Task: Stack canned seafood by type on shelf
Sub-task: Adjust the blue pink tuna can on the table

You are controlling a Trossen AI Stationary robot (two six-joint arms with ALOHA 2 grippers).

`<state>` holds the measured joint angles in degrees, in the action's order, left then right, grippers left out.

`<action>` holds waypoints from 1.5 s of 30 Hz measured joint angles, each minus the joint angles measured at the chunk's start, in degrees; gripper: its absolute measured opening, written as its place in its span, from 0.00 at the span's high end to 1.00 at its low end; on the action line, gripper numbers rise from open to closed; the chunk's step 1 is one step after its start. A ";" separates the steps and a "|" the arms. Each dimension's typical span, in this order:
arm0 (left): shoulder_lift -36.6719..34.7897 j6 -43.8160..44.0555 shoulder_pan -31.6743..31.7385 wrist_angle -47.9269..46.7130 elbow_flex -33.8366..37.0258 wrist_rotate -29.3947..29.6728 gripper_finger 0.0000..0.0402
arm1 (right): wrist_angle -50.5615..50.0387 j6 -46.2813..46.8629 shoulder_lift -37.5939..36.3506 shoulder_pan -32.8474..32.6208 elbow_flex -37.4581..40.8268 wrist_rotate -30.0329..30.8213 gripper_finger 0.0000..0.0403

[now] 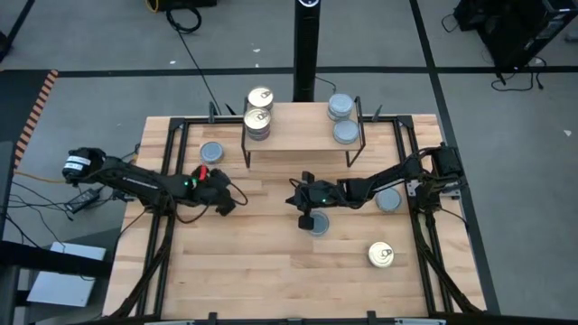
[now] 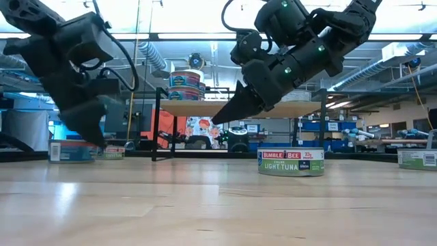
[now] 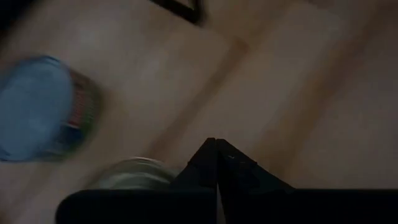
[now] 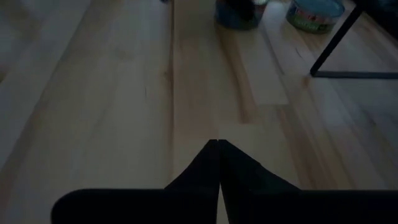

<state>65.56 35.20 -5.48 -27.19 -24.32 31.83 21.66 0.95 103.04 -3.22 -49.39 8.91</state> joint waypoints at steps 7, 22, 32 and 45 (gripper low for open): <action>0.11 2.70 -6.12 0.72 -1.54 -5.34 0.99 | -0.85 0.33 0.00 -0.02 0.00 0.00 0.98; 0.28 22.69 -7.71 -31.78 -8.03 0.56 0.99 | -1.11 0.35 0.00 -0.02 0.00 -0.04 0.98; 0.17 13.43 -10.42 -26.80 -6.40 -5.82 0.99 | -1.17 0.36 0.00 -0.02 0.00 -0.07 0.95; 0.37 13.24 -17.90 -29.20 -12.83 -9.74 0.99 | -1.11 0.37 0.00 -0.02 0.00 -0.07 0.94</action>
<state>65.93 48.44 -23.38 -56.39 -37.15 22.09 20.55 1.32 103.04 -3.25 -49.39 8.84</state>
